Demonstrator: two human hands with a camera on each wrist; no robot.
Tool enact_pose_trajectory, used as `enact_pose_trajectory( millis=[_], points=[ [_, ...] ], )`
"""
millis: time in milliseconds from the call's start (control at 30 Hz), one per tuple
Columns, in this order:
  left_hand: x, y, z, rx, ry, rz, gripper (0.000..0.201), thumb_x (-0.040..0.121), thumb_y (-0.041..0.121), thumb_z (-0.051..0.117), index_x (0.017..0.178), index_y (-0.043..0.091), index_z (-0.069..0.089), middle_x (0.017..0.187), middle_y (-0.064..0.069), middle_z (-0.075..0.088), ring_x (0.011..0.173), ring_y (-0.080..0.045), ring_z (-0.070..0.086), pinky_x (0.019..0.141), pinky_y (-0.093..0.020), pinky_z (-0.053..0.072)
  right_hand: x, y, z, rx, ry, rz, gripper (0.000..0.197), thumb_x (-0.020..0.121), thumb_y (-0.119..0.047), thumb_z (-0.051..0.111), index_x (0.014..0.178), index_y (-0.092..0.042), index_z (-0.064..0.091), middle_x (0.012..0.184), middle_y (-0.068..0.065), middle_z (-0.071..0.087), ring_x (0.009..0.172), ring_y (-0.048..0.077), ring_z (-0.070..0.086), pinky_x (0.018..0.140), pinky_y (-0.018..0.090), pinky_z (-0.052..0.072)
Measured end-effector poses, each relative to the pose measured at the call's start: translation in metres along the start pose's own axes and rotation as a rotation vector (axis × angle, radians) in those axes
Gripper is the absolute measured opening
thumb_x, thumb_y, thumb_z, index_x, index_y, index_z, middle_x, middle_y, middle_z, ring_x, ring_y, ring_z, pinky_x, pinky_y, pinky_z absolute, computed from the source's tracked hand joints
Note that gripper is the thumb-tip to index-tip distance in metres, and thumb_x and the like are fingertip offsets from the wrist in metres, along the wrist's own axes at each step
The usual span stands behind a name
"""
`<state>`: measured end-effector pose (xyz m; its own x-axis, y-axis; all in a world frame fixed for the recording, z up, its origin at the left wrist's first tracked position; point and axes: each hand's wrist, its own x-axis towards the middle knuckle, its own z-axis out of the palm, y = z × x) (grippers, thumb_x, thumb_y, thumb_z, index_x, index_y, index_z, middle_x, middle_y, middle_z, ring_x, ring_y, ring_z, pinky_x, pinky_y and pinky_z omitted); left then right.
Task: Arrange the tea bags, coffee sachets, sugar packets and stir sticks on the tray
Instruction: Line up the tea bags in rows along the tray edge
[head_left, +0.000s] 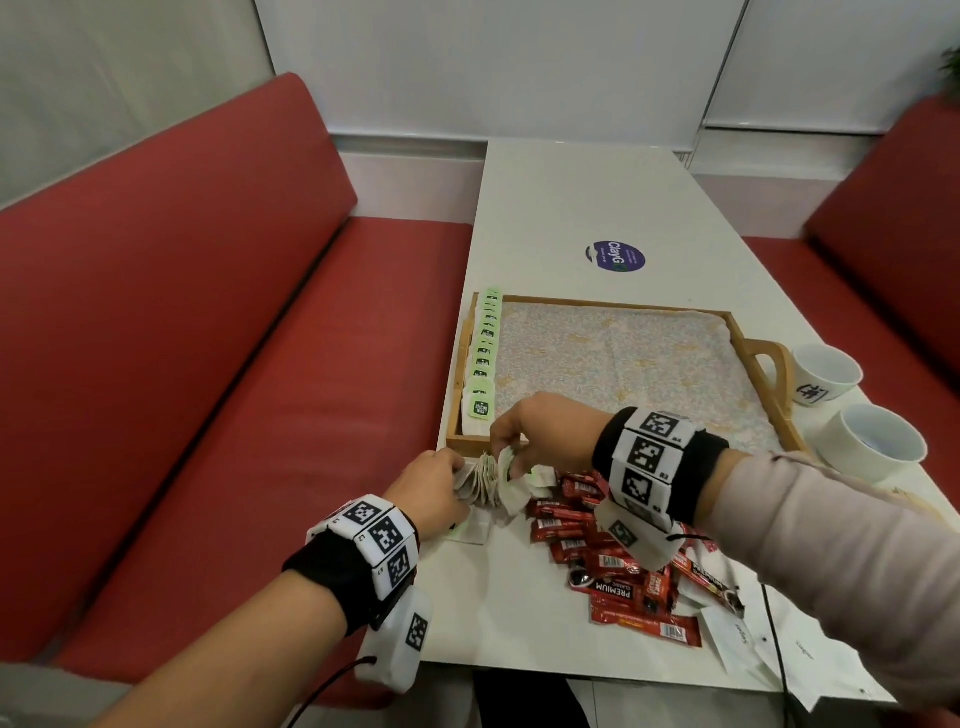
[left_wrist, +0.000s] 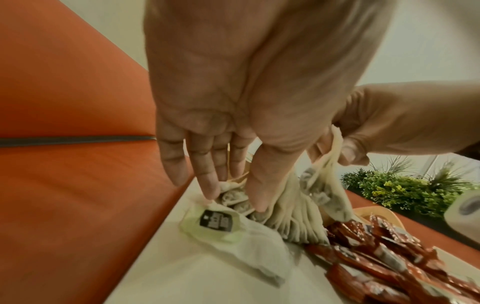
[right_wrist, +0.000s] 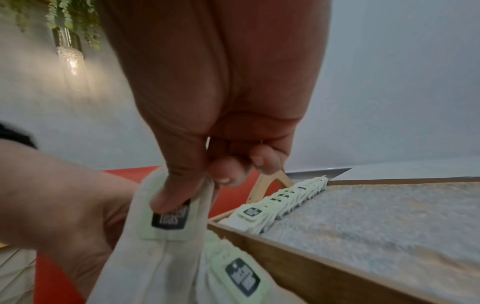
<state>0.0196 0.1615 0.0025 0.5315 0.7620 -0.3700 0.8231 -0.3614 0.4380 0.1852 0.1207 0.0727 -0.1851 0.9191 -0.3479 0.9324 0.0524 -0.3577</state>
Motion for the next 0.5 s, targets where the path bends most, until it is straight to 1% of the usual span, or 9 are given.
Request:
enact_pose_trajectory(
  millis=[67,167,267,300,367,400,467,500],
  points=[
    [-0.001,-0.001,-0.002,-0.011,-0.003,-0.018,0.062,0.079,0.022,0.071,0.134,0.017,0.044,0.131,-0.005,0.045,0.114,-0.021,0.051,0.088,-0.025,0.041,0.000,0.000,-0.003,0.018,0.035,-0.004,0.015,0.079,-0.014,0.073,0.093,-0.015,0.067,0.090,0.002,0.067,0.083,0.017,0.057,0.074,0.029,0.043],
    [-0.003,-0.004,-0.008,-0.029,0.000,-0.032,0.079,0.071,0.029,0.079,0.138,0.018,0.039,0.134,-0.003,0.041,0.117,-0.020,0.048,0.094,-0.028,0.043,0.002,-0.001,-0.006,0.049,0.095,-0.007,0.016,0.080,-0.018,0.073,0.093,-0.014,0.066,0.095,0.004,0.068,0.087,0.019,0.059,0.077,0.031,0.045],
    [-0.008,-0.003,-0.018,-0.171,0.010,0.011,0.099,0.062,0.041,0.085,0.142,0.019,0.032,0.136,-0.001,0.031,0.121,-0.019,0.043,0.103,-0.033,0.041,0.005,0.000,-0.007,0.104,0.139,-0.006,0.012,0.079,-0.017,0.073,0.086,-0.018,0.064,0.091,0.001,0.067,0.084,0.016,0.058,0.076,0.030,0.044],
    [-0.011,-0.001,-0.022,-0.245,0.035,0.037,0.101,0.060,0.043,0.086,0.142,0.021,0.031,0.136,0.001,0.027,0.122,-0.018,0.041,0.105,-0.034,0.039,0.005,0.000,-0.008,0.140,0.150,-0.004,0.012,0.079,-0.017,0.074,0.086,-0.017,0.064,0.090,0.001,0.067,0.084,0.016,0.058,0.077,0.031,0.045],
    [-0.016,0.005,-0.029,-0.359,0.114,0.111,0.096,0.061,0.044,0.085,0.139,0.027,0.033,0.133,0.006,0.024,0.123,-0.015,0.036,0.107,-0.035,0.038,0.006,0.000,-0.009,0.223,0.171,-0.015,0.013,0.078,-0.015,0.075,0.088,-0.013,0.067,0.086,-0.001,0.067,0.081,0.013,0.058,0.077,0.030,0.046],
    [-0.017,0.008,-0.030,-0.385,0.140,0.153,0.090,0.064,0.045,0.083,0.138,0.028,0.034,0.132,0.008,0.026,0.123,-0.013,0.035,0.106,-0.035,0.038,0.006,-0.001,-0.009,0.273,0.175,-0.023,0.013,0.077,-0.014,0.075,0.088,-0.013,0.068,0.083,-0.004,0.065,0.077,0.009,0.057,0.074,0.026,0.045],
    [-0.018,0.012,-0.032,-0.387,0.121,0.218,0.074,0.073,0.046,0.076,0.134,0.026,0.039,0.130,0.008,0.034,0.121,-0.012,0.038,0.103,-0.035,0.040,0.005,-0.002,-0.009,0.373,0.176,-0.034,0.012,0.077,-0.012,0.076,0.086,-0.013,0.068,0.078,-0.009,0.063,0.070,0.000,0.054,0.068,0.018,0.040],
    [-0.016,0.013,-0.032,-0.396,0.082,0.243,0.062,0.078,0.044,0.072,0.130,0.025,0.043,0.128,0.005,0.041,0.118,-0.014,0.044,0.100,-0.037,0.044,0.005,-0.003,-0.008,0.412,0.174,-0.035,0.012,0.077,-0.011,0.076,0.085,-0.013,0.068,0.077,-0.009,0.063,0.069,-0.002,0.053,0.066,0.016,0.038]
  ],
)
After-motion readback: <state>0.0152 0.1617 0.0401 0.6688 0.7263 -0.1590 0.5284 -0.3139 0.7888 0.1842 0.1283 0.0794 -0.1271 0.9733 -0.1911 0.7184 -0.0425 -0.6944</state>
